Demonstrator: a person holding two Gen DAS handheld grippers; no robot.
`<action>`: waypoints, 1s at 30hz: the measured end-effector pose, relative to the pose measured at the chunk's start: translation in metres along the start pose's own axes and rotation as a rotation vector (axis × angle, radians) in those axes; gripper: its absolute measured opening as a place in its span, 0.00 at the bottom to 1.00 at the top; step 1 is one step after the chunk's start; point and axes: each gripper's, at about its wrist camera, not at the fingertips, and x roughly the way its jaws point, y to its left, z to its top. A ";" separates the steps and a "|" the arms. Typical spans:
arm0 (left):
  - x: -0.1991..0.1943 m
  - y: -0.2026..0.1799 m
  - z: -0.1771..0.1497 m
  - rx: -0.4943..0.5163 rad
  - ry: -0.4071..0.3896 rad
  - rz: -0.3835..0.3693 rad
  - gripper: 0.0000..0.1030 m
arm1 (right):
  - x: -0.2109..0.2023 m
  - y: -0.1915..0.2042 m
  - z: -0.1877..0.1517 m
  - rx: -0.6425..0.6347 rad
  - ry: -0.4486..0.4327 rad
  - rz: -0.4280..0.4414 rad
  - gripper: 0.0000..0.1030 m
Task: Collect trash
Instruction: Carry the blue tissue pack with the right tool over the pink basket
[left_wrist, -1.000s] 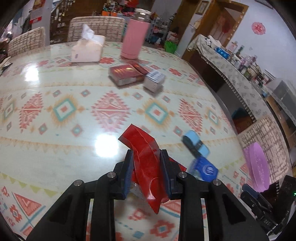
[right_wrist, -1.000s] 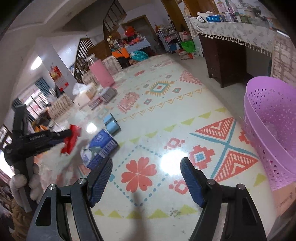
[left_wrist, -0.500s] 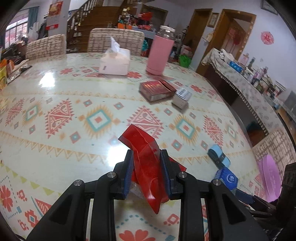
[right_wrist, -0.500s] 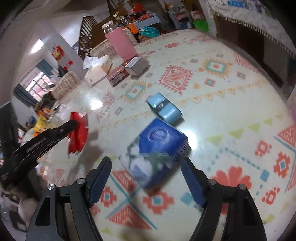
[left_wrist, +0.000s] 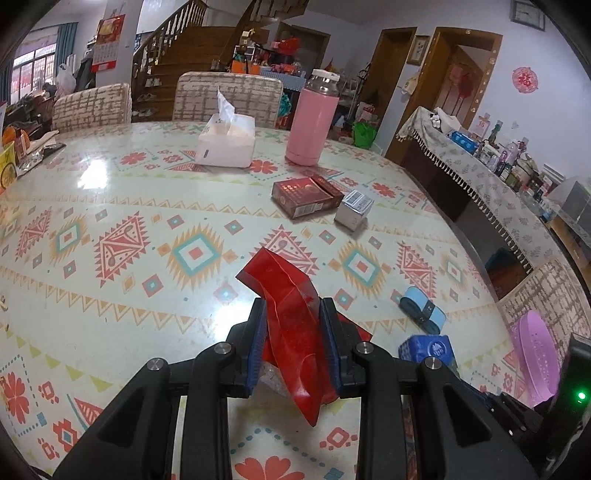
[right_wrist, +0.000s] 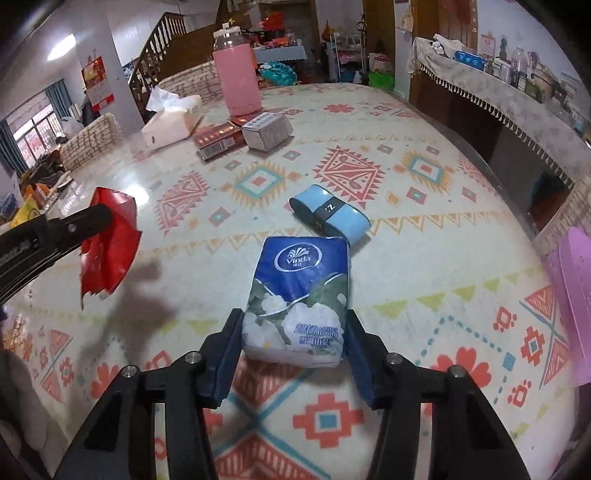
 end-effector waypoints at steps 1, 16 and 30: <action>0.000 -0.001 0.000 0.002 -0.002 -0.001 0.27 | -0.006 -0.003 -0.003 0.006 -0.009 0.009 0.54; 0.000 -0.011 -0.004 0.041 -0.009 0.013 0.27 | -0.089 -0.055 -0.047 0.079 -0.132 0.063 0.54; -0.045 -0.055 -0.035 0.185 -0.042 0.051 0.27 | -0.109 -0.105 -0.067 0.181 -0.175 0.127 0.55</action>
